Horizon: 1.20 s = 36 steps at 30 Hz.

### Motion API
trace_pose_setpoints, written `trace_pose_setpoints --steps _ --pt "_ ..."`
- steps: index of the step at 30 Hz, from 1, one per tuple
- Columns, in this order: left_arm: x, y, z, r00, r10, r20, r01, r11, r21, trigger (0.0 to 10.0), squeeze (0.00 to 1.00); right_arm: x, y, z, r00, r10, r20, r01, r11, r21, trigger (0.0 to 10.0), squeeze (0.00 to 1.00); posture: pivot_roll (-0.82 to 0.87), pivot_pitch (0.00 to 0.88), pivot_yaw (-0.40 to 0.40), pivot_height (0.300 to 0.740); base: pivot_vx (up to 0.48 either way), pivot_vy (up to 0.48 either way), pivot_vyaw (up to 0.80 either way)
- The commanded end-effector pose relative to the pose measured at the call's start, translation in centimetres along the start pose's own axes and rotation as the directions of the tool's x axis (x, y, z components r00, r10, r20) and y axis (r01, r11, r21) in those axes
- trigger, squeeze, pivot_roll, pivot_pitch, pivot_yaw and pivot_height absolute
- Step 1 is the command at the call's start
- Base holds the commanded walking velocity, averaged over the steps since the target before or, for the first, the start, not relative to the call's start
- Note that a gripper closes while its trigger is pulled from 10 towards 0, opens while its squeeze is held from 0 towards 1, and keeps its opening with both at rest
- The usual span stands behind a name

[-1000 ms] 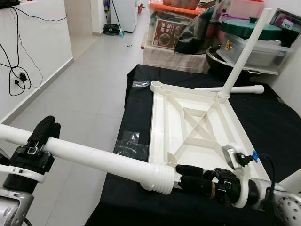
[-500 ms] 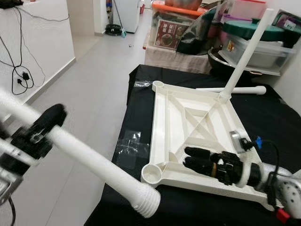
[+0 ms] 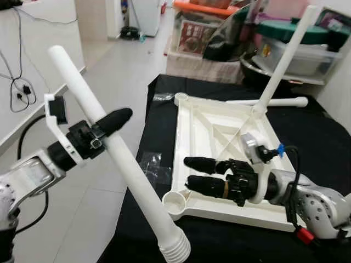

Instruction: Building children table

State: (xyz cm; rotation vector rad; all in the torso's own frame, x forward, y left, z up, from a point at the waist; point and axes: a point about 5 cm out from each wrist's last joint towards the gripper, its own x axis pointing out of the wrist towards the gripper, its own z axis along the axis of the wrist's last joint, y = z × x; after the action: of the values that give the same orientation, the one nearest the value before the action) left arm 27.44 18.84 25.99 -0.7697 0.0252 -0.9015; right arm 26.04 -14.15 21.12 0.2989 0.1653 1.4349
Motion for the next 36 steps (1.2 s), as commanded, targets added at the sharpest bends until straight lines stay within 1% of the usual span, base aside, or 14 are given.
trace_pose_setpoints --steps 1,3,6,7,9,11,14,15,18,23,30,32,34,36 --pt "0.6 -0.1 -0.2 0.999 -0.025 -0.045 0.026 0.999 0.018 10.0 0.00 0.6 -0.2 0.1 0.999 -0.022 -0.027 0.022 1.000 -0.009 10.0 0.00 0.10 0.016 -0.094 0.740 0.000 0.000 0.00" --pt "1.4 0.0 -0.2 0.997 -0.046 -0.069 0.048 0.998 0.031 10.0 0.00 1.4 -0.2 0.3 0.999 -0.011 -0.035 0.011 1.000 -0.001 10.0 0.00 0.09 0.014 -0.088 0.740 0.000 0.000 0.00" --pt "1.8 0.0 -0.2 0.995 -0.060 -0.080 0.063 0.997 0.035 10.0 0.00 1.7 -0.2 0.2 0.998 -0.016 -0.055 0.016 1.000 -0.003 10.0 0.00 0.09 0.015 -0.086 0.740 0.000 0.000 0.00" --pt "2.5 -0.2 -0.5 0.991 -0.089 -0.100 0.093 0.995 0.040 10.0 0.00 2.3 -0.6 -0.3 0.992 -0.052 -0.111 0.051 0.999 -0.013 10.0 0.00 0.09 0.012 -0.083 0.740 0.000 0.000 0.00" --pt "2.5 -0.2 -0.5 0.991 -0.089 -0.100 0.093 0.995 0.040 10.0 0.00 2.3 -0.6 -0.3 0.992 -0.052 -0.111 0.051 0.999 -0.013 10.0 0.00 0.09 0.012 -0.083 0.740 0.000 0.000 0.00" --pt "3.4 -0.3 -0.9 0.985 -0.121 -0.123 0.127 0.991 0.043 10.0 0.00 2.9 -0.7 -0.6 0.990 -0.051 -0.134 0.049 0.999 -0.013 10.0 0.00 0.09 0.010 -0.083 0.740 0.000 0.000 0.00" --pt "3.7 -0.3 -0.9 0.984 -0.124 -0.129 0.131 0.990 0.046 10.0 0.00 3.1 -0.6 -0.6 0.990 -0.040 -0.133 0.040 0.999 -0.008 10.0 0.00 0.09 0.010 -0.083 0.740 0.000 0.000 0.00" --pt "4.2 -0.4 -1.0 0.980 -0.141 -0.139 0.149 0.988 0.050 10.0 0.00 3.5 -0.7 -0.8 0.987 -0.047 -0.153 0.047 0.999 -0.005 10.0 0.00 0.09 0.007 -0.082 0.740 0.000 0.000 0.00" --pt "5.0 -0.6 -1.0 0.974 -0.169 -0.152 0.179 0.982 0.056 10.0 0.00 4.3 -0.9 -1.0 0.982 -0.055 -0.181 0.055 0.998 -0.004 10.0 0.00 0.08 0.004 -0.080 0.740 0.000 0.000 0.00" --pt "5.6 -0.6 -1.1 0.969 -0.185 -0.164 0.198 0.978 0.066 10.0 0.00 5.1 -0.7 -1.0 0.982 -0.032 -0.187 0.036 0.999 0.015 10.0 0.00 0.08 0.002 -0.079 0.740 0.000 0.000 0.00" --pt "6.9 -0.6 -1.2 0.959 -0.215 -0.183 0.232 0.970 0.076 10.0 0.00 7.0 -0.2 -1.6 0.967 0.007 -0.255 0.002 0.999 0.035 10.0 0.00 0.08 0.007 -0.080 0.740 0.000 0.000 0.00" --pt "7.1 -0.7 -1.2 0.957 -0.221 -0.186 0.239 0.968 0.078 10.0 0.00 7.2 -0.1 -1.7 0.965 0.010 -0.262 -0.001 0.999 0.036 10.0 0.00 0.08 0.007 -0.080 0.740 0.000 0.000 0.00" --pt "7.2 -0.7 -1.2 0.956 -0.226 -0.187 0.244 0.966 0.079 10.0 0.00 7.4 -0.1 -1.9 0.962 0.009 -0.272 0.000 0.999 0.035 10.0 0.00 0.08 0.008 -0.078 0.740 0.000 0.000 0.00" --pt "7.5 -0.7 -1.2 0.953 -0.237 -0.190 0.255 0.963 0.081 10.0 0.00 7.9 -0.7 -2.0 0.956 -0.028 -0.291 0.039 0.999 0.032 10.0 0.00 0.08 0.008 -0.078 0.740 0.000 0.000 0.00"
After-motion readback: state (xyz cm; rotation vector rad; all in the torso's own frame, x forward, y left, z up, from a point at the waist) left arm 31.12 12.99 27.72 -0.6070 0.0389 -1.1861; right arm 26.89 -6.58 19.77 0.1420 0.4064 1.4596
